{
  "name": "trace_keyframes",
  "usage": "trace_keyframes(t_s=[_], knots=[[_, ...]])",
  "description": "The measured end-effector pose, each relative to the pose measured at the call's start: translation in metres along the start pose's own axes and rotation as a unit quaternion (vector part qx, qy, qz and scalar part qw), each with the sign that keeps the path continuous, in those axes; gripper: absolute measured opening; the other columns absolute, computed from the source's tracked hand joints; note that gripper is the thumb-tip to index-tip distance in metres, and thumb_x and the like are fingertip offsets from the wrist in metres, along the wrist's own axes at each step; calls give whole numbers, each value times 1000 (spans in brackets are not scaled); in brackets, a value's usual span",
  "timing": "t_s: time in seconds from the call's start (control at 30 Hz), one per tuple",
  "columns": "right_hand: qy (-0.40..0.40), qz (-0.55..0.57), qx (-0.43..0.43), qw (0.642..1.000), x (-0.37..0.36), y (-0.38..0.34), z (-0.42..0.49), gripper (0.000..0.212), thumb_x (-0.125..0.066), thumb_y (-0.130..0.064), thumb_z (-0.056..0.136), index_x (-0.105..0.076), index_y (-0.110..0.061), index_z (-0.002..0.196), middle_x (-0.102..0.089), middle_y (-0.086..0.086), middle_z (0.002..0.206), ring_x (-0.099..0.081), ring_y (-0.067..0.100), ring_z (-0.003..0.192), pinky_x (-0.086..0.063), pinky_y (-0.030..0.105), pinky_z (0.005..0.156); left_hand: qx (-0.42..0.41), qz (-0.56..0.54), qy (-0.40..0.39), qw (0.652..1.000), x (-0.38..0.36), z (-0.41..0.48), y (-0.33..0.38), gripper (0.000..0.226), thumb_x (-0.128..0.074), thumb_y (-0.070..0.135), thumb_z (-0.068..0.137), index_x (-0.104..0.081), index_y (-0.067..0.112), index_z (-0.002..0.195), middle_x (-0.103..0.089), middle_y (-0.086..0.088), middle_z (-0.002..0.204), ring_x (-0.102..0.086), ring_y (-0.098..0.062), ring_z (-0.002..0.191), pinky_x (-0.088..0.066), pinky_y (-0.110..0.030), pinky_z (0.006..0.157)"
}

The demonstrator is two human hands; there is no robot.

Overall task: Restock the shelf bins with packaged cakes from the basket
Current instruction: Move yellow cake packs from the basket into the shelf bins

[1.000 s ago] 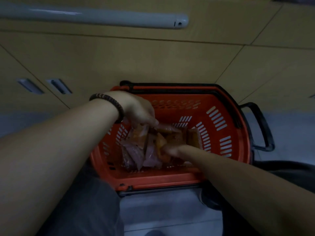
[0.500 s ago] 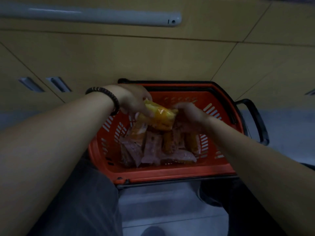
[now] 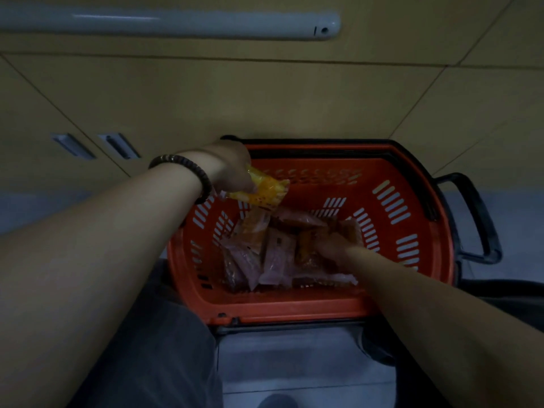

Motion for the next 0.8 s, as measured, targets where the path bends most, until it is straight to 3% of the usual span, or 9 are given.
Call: trace_keyframes(t_s=[0.13, 0.23, 0.3, 0.37, 0.43, 0.5, 0.6, 0.73, 0.8], knots=[[45, -87, -8, 995, -1, 12, 16, 37, -47, -26, 110, -63, -4, 135, -68, 23, 130, -65, 38, 122, -52, 44, 105, 4, -10, 4, 1000, 1, 1, 0, 59, -73, 48, 97, -65, 5, 137, -79, -10, 91, -79, -22, 79, -65, -37, 71], [52, -189, -12, 981, 5, 11, 19, 43, -43, -28, 110, -58, -5, 143, -63, 19, 141, -60, 33, 130, -46, 33, 107, 13, -16, 4, 1000, 3, -1, 2, 57, -74, 45, 97, -66, 4, 136, -79, -11, 87, -79, -22, 79, -67, -37, 72], [47, -318, 11, 947, 4, 8, 21, 45, -48, -40, 102, -62, -23, 141, -60, 12, 147, -57, 29, 134, -40, 33, 109, 16, -15, 9, 1000, 4, 0, 4, 50, -75, 44, 96, -71, 4, 126, -79, -11, 84, -78, -22, 77, -66, -36, 71], [115, -443, 49, 888, -2, -3, 15, 54, -46, -54, 88, -68, -33, 132, -62, 6, 142, -58, 29, 131, -39, 41, 109, 20, -24, 19, 999, 5, 1, 5, 42, -76, 43, 95, -74, 7, 115, -79, -10, 83, -77, -22, 73, -66, -35, 68], [143, -440, 114, 879, -19, -23, 2, 52, -49, -51, 91, -65, -31, 136, -63, 2, 141, -59, 29, 131, -44, 41, 106, 23, -33, 21, 999, 6, 0, 6, 40, -76, 43, 95, -74, 8, 114, -78, -11, 85, -78, -23, 75, -67, -38, 73], [101, -413, 211, 880, -46, -45, -7, 47, -50, -45, 100, -57, -30, 145, -59, 0, 147, -56, 27, 136, -45, 38, 112, 23, -37, 24, 999, 9, -2, 8, 42, -75, 42, 97, -72, 7, 119, -75, -9, 85, -76, -23, 79, -65, -35, 74], [50, -445, 245, 860, -87, -66, 10, 48, -43, -36, 109, -44, -18, 154, -51, 13, 151, -54, 36, 136, -51, 47, 105, 20, -44, 36, 998, 12, -4, 10, 44, -75, 40, 98, -69, 6, 125, -64, -4, 80, -68, -24, 83, -56, -31, 71], [61, -475, 231, 847, -113, -70, 43, 75, -18, -84, 90, -48, -38, 141, -47, 6, 148, -50, 36, 136, -49, 52, 104, 18, -50, 37, 998, 11, 1, 9, 37, -75, 39, 97, -69, 8, 116, -62, -3, 79, -64, -20, 73, -53, -30, 68], [72, -480, 228, 844, -116, -72, 42, 62, -30, -77, 96, -55, -37, 135, -49, 7, 142, -51, 38, 132, -50, 53, 101, 16, -48, 35, 998, 11, 2, 6, 33, -75, 39, 97, -65, 9, 106, -60, -3, 77, -64, -23, 77, -53, -31, 70]])
Point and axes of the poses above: each hand's wrist, its own z-axis towards the middle knuckle, its own x-axis out of the back of the hand, y = z × x, the point moved 2 cm from there along z, towards the middle knuckle
